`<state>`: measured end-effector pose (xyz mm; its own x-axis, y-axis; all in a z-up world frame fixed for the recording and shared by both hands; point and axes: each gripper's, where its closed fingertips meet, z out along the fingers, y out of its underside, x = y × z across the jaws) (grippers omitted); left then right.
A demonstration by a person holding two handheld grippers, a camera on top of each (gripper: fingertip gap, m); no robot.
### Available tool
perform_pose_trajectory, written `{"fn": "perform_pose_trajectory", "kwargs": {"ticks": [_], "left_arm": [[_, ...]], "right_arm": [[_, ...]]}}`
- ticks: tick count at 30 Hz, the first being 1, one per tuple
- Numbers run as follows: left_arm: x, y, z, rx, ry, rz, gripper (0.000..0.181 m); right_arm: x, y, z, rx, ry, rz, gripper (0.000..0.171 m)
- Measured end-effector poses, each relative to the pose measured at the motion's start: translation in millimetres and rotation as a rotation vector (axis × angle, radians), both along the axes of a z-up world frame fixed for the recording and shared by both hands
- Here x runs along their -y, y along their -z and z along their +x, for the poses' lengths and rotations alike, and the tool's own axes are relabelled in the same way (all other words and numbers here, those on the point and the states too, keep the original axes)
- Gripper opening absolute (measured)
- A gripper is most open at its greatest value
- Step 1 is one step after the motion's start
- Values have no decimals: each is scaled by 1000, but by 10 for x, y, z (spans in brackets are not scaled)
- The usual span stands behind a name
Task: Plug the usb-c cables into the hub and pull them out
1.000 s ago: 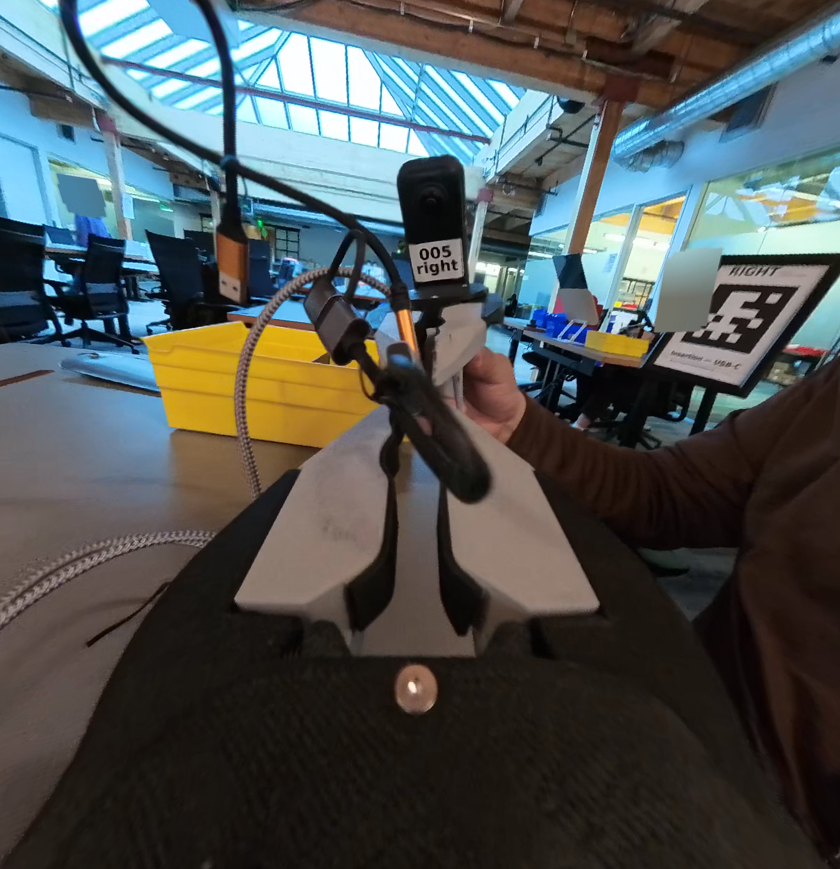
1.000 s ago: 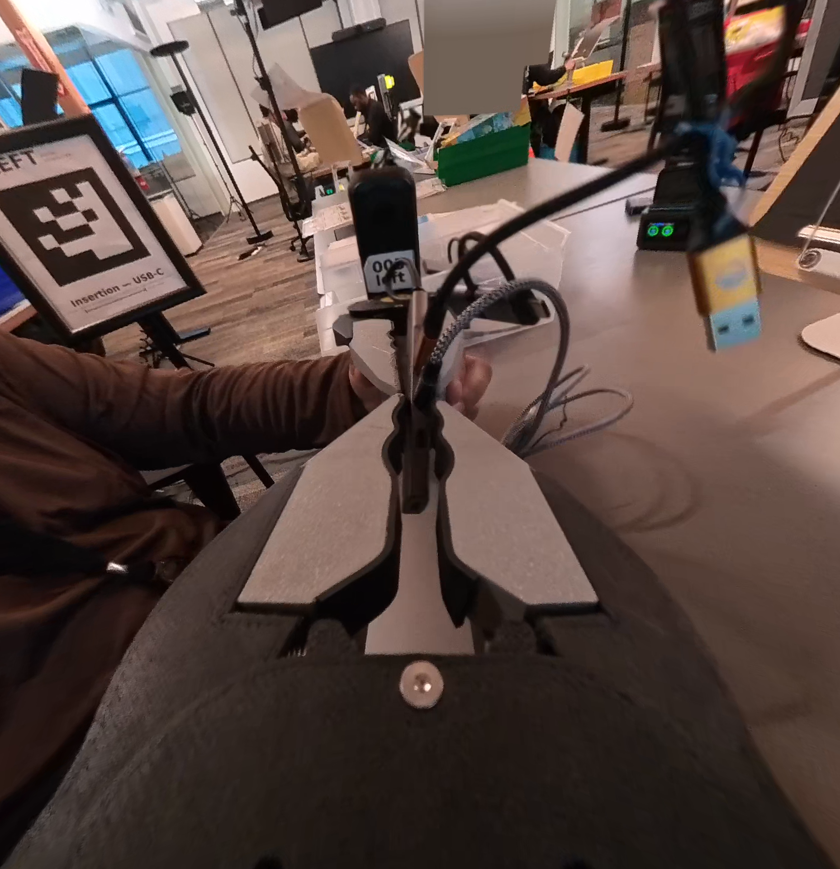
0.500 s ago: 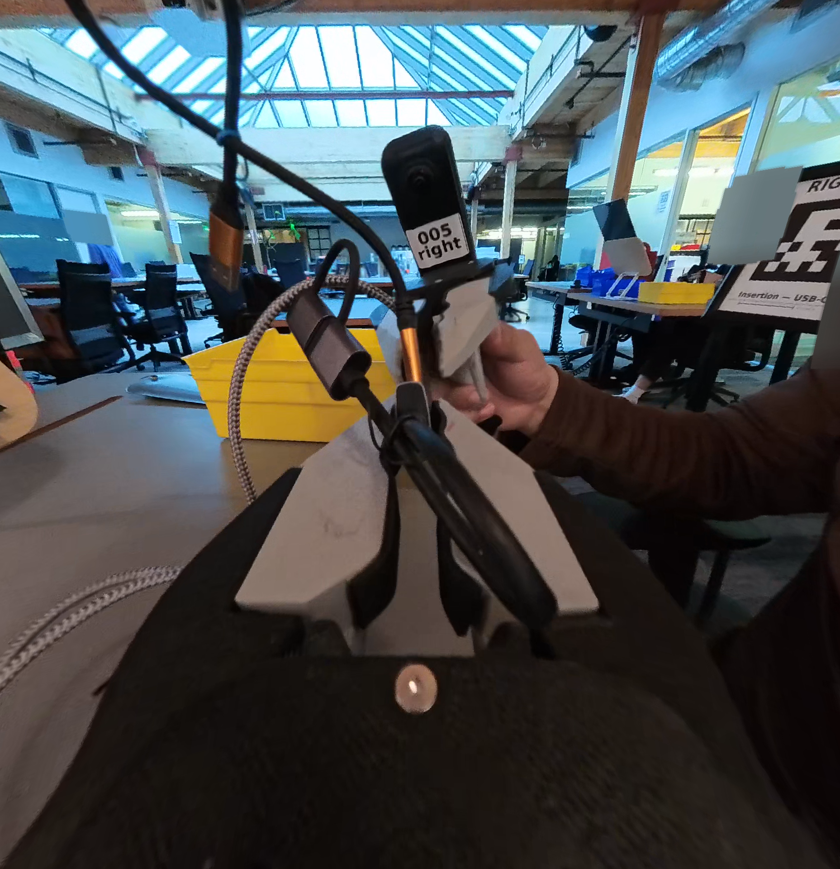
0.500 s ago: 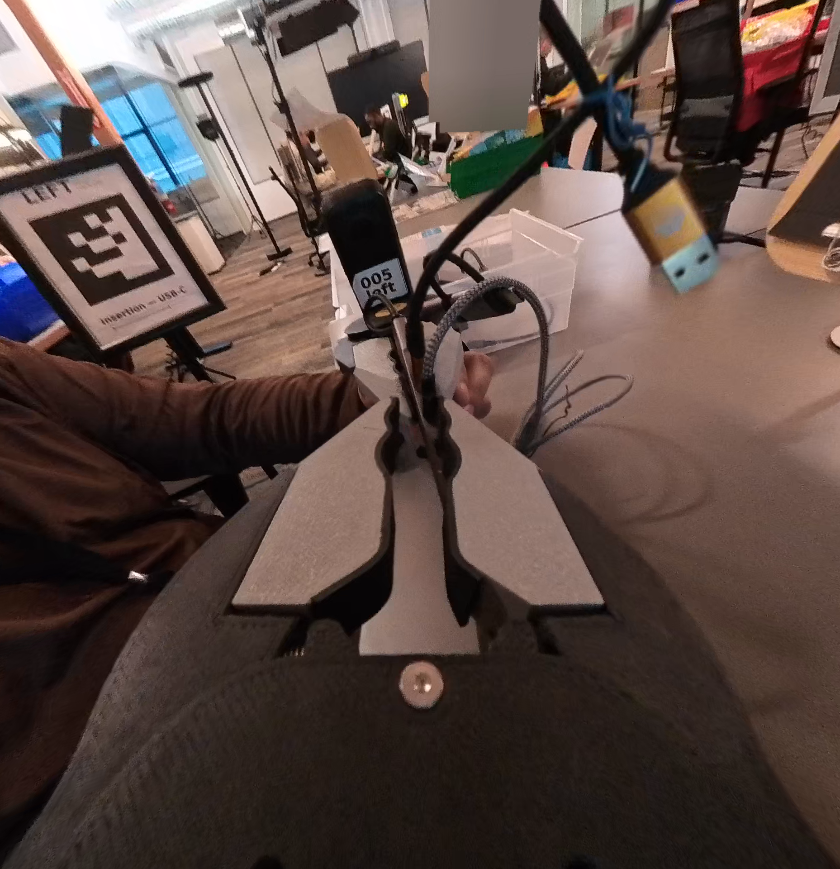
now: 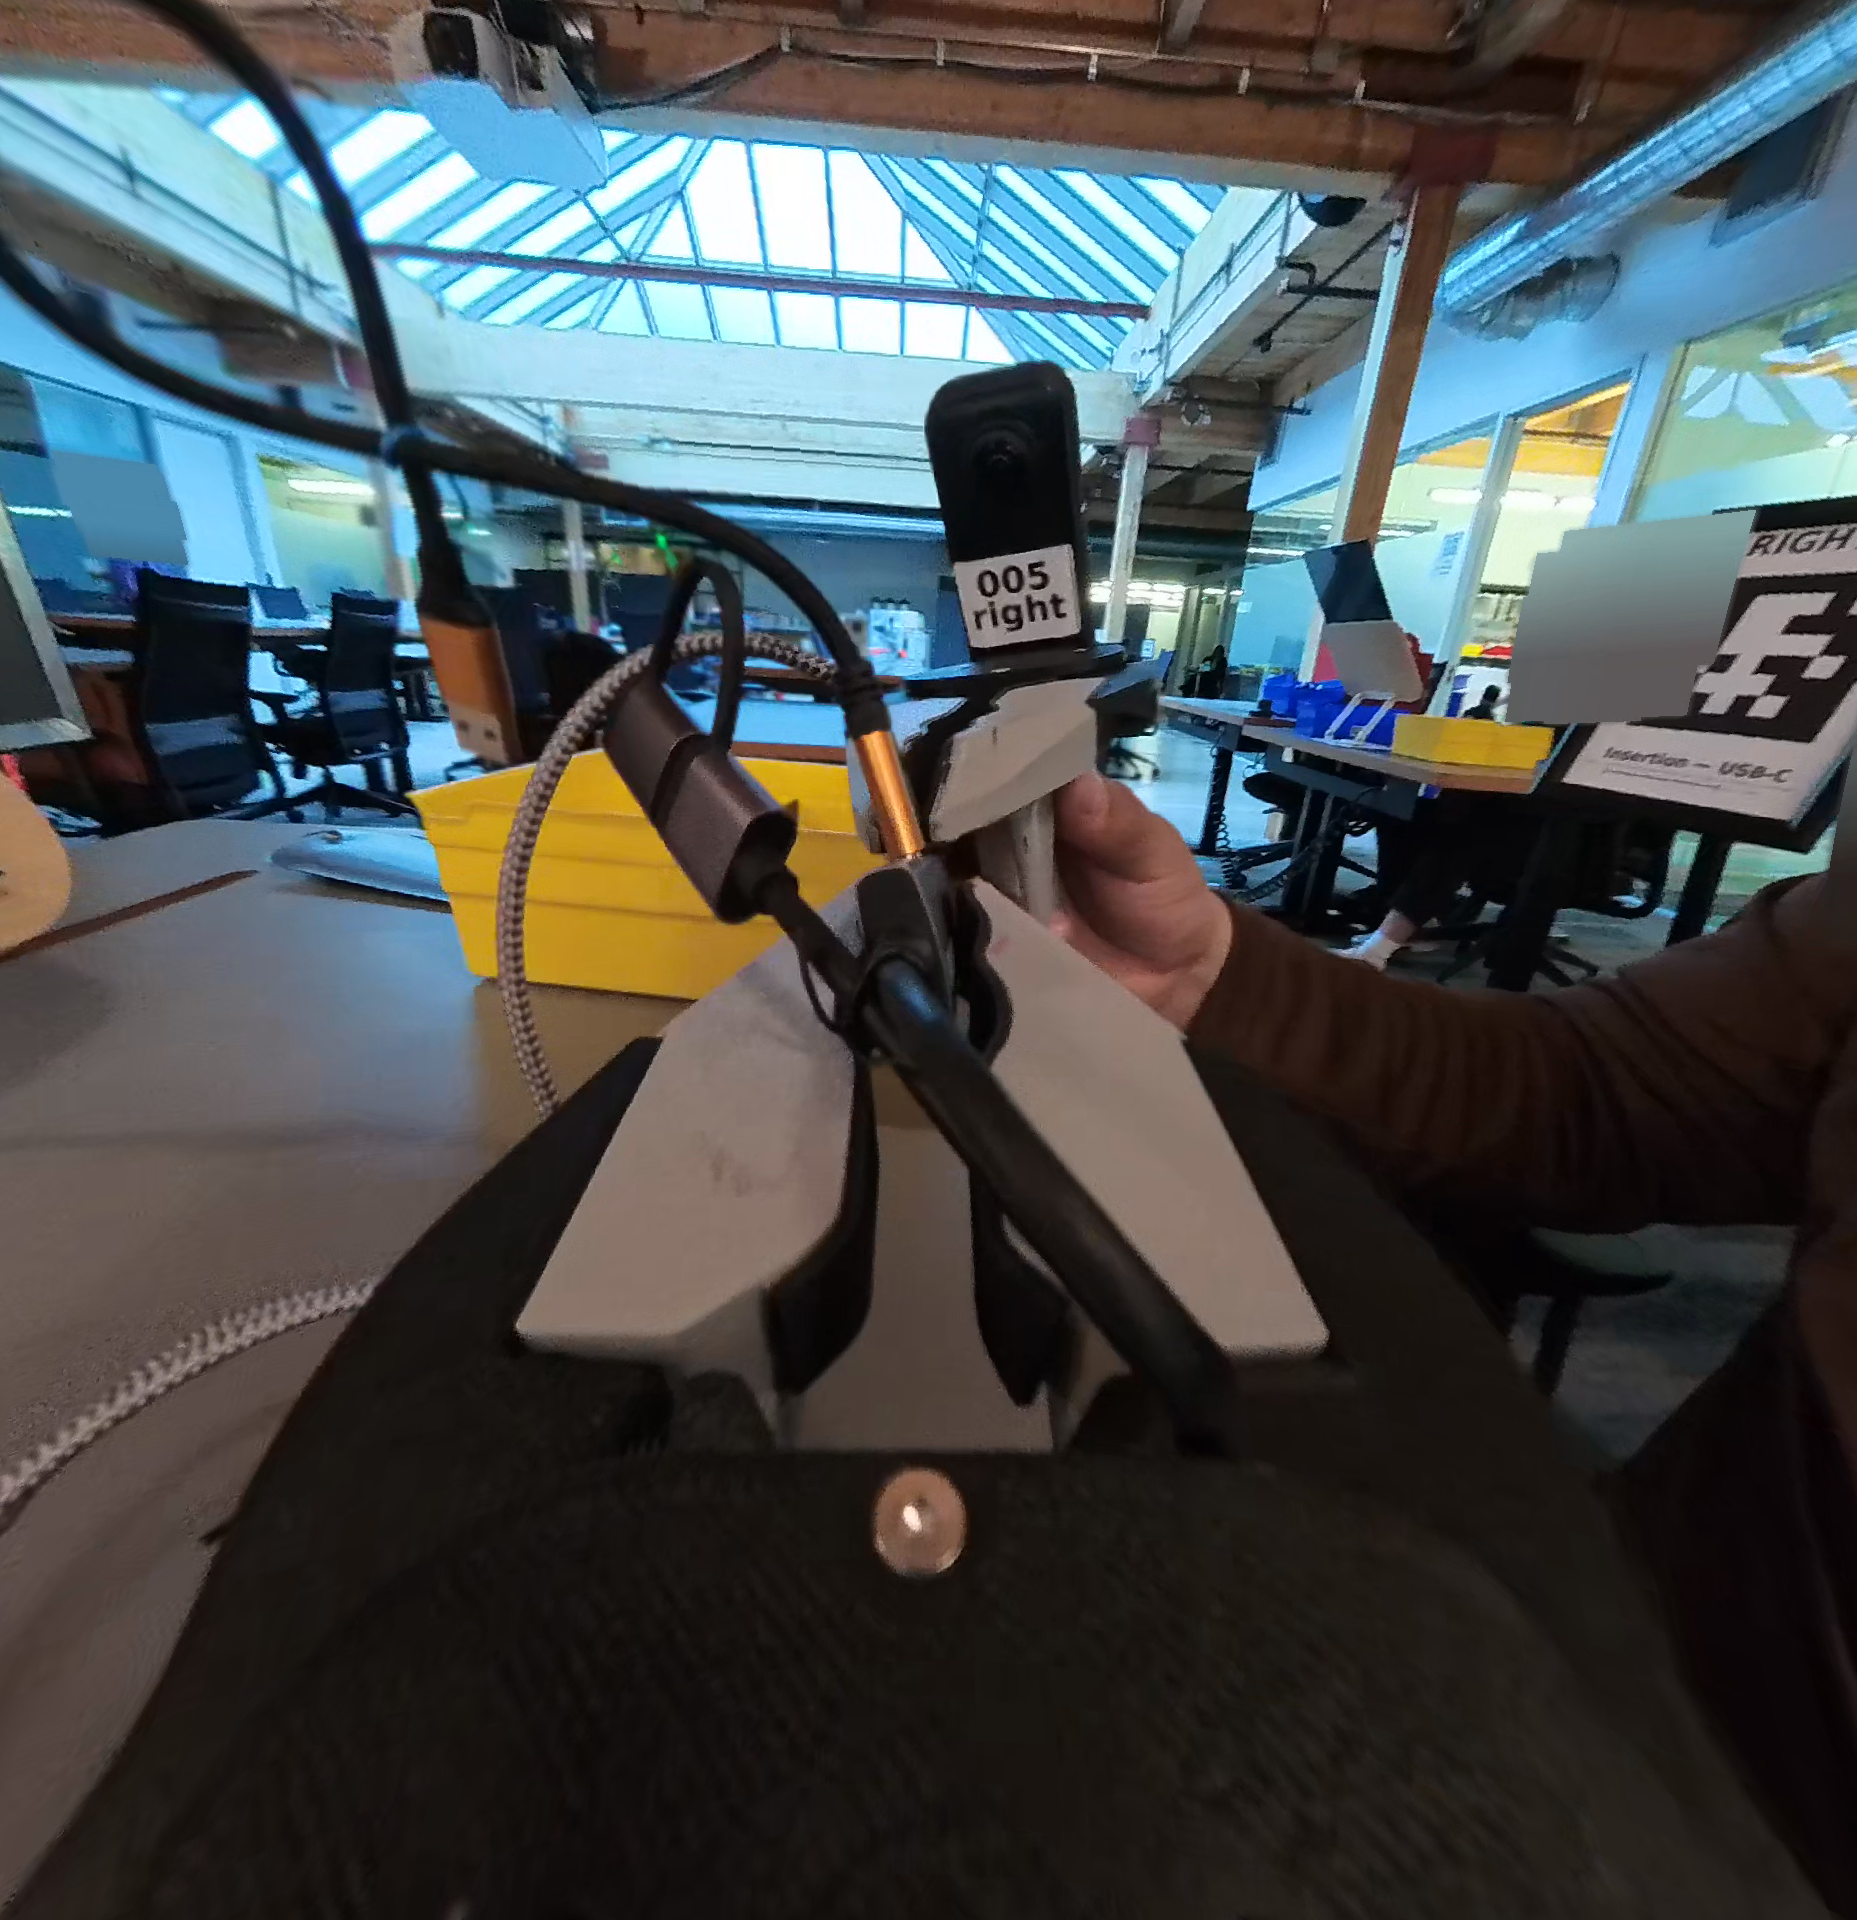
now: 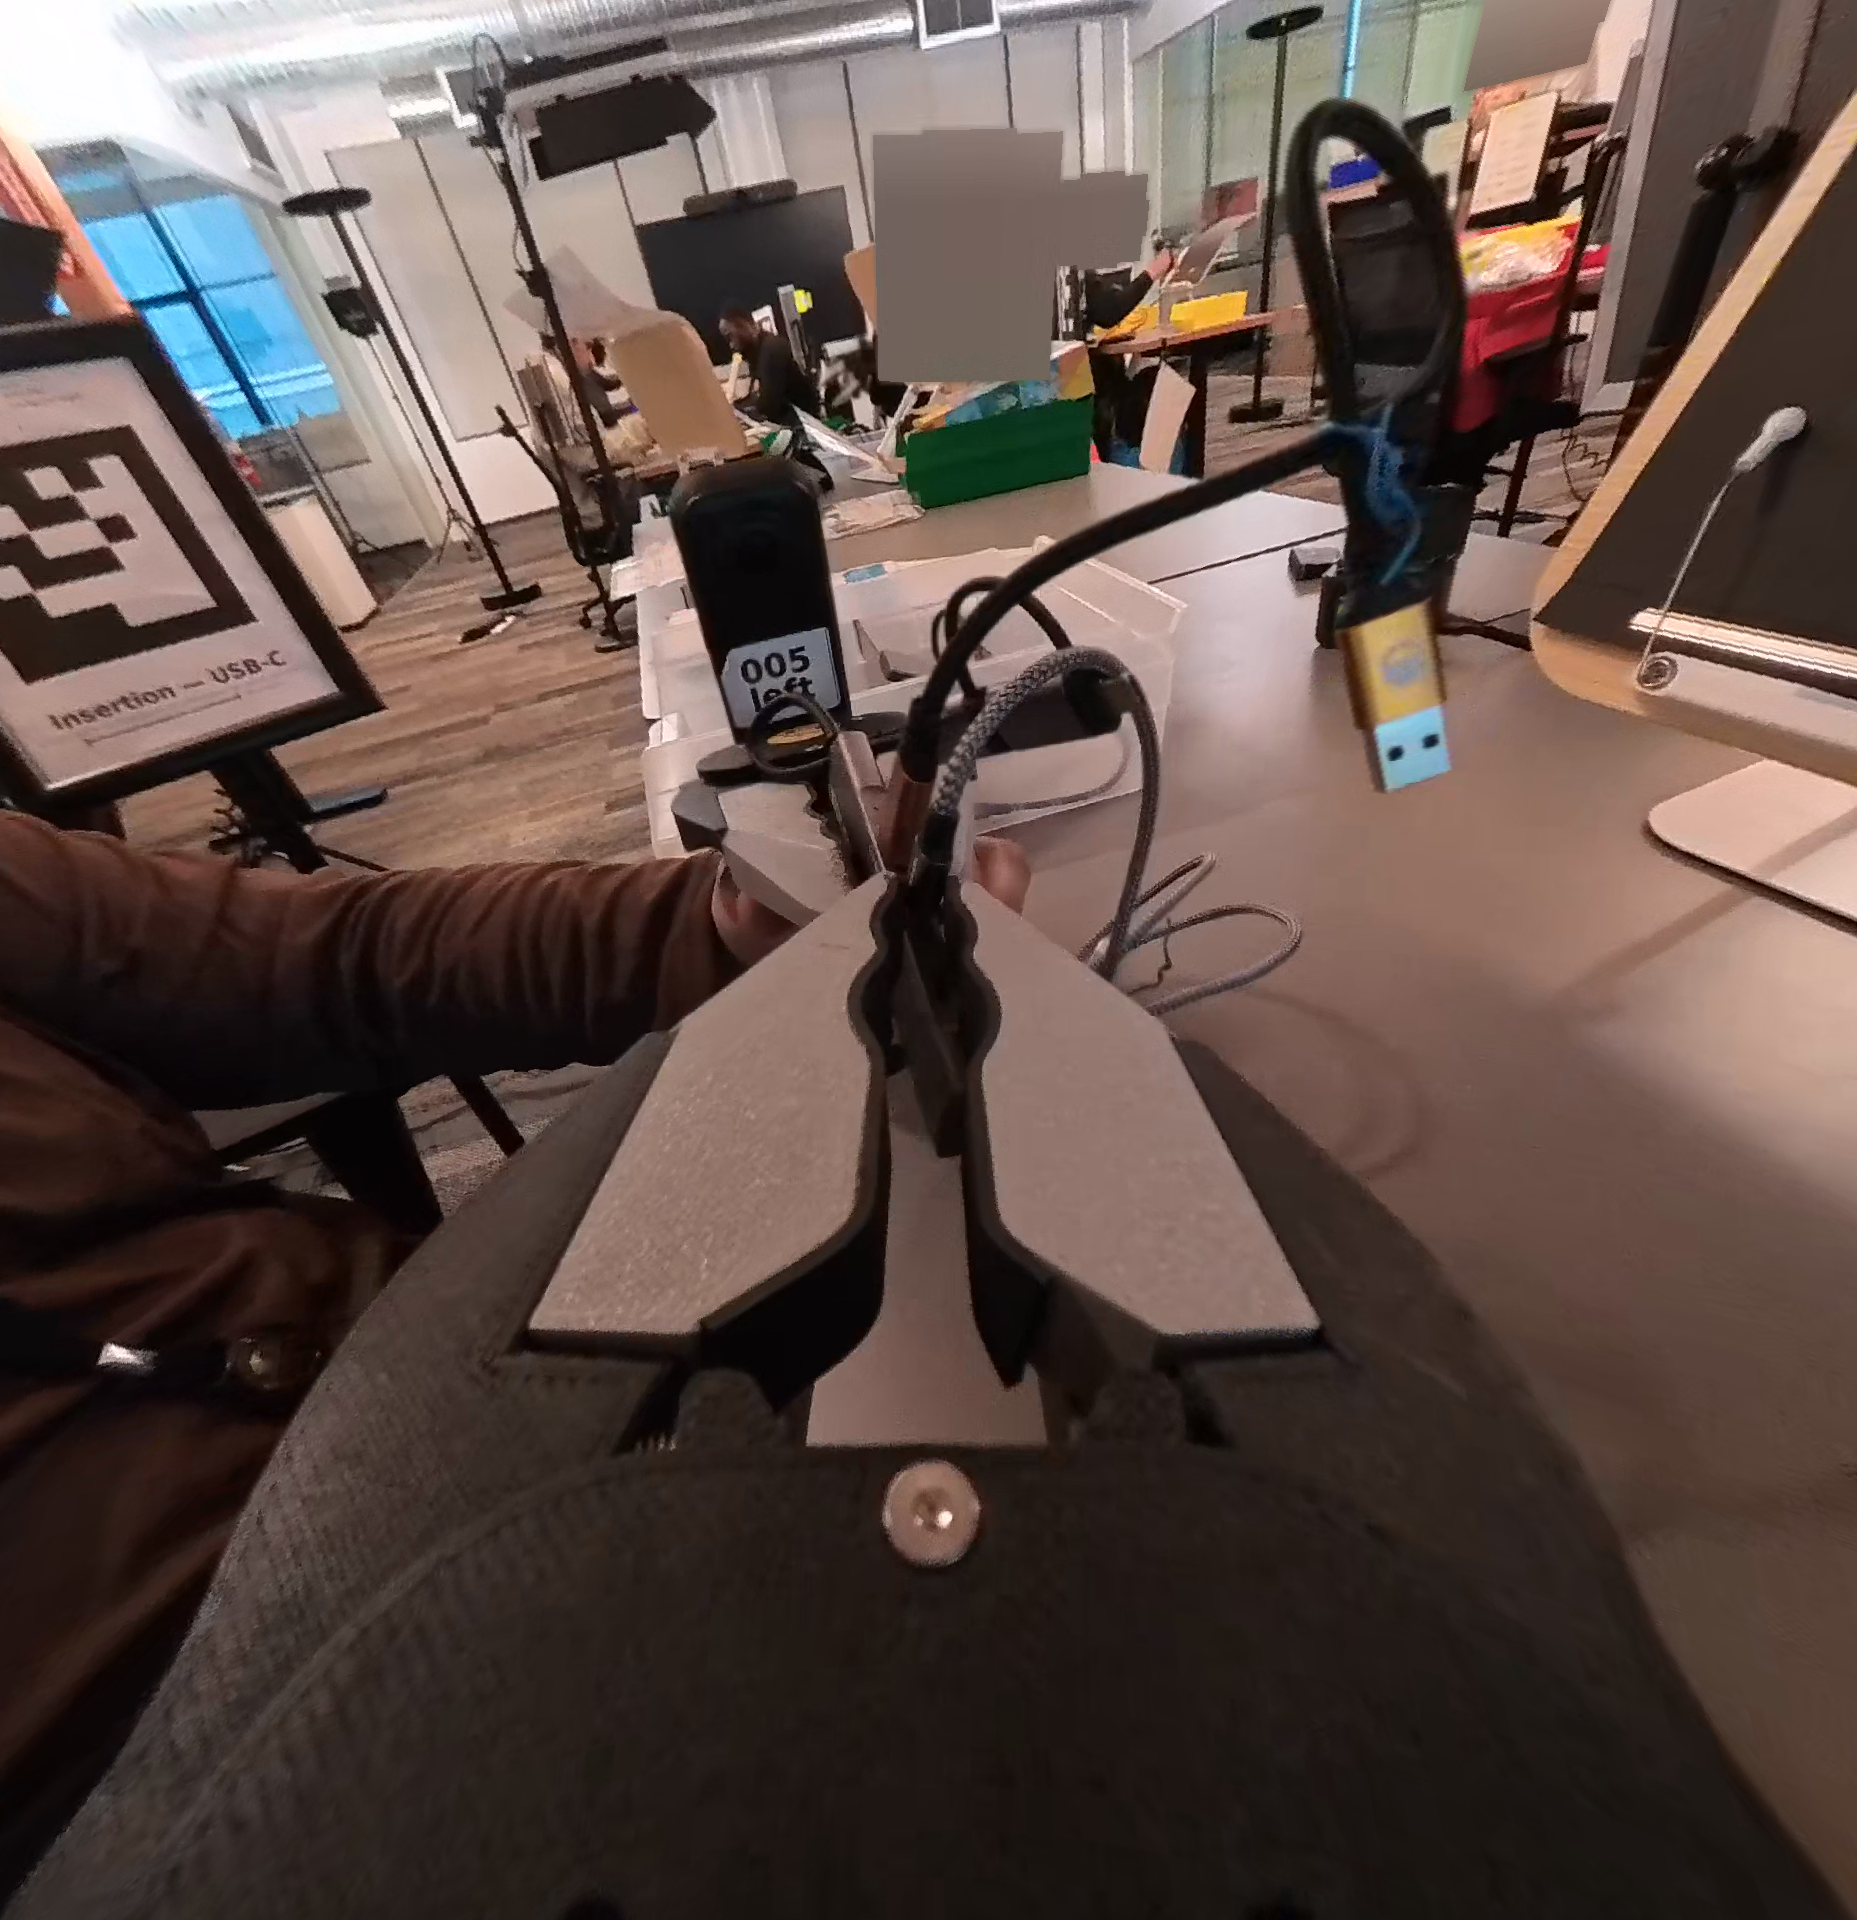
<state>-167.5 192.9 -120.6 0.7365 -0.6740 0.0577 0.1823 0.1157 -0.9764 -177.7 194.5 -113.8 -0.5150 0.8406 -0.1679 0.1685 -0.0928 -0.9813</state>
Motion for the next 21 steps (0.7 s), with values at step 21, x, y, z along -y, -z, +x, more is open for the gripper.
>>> {"fn": "perform_pose_trajectory", "kwargs": {"ticks": [21], "left_arm": [[-23, 19, -24, -27, -22, -1, 7]], "right_arm": [[18, 56, -29, -32, 2, 4, 4]]}}
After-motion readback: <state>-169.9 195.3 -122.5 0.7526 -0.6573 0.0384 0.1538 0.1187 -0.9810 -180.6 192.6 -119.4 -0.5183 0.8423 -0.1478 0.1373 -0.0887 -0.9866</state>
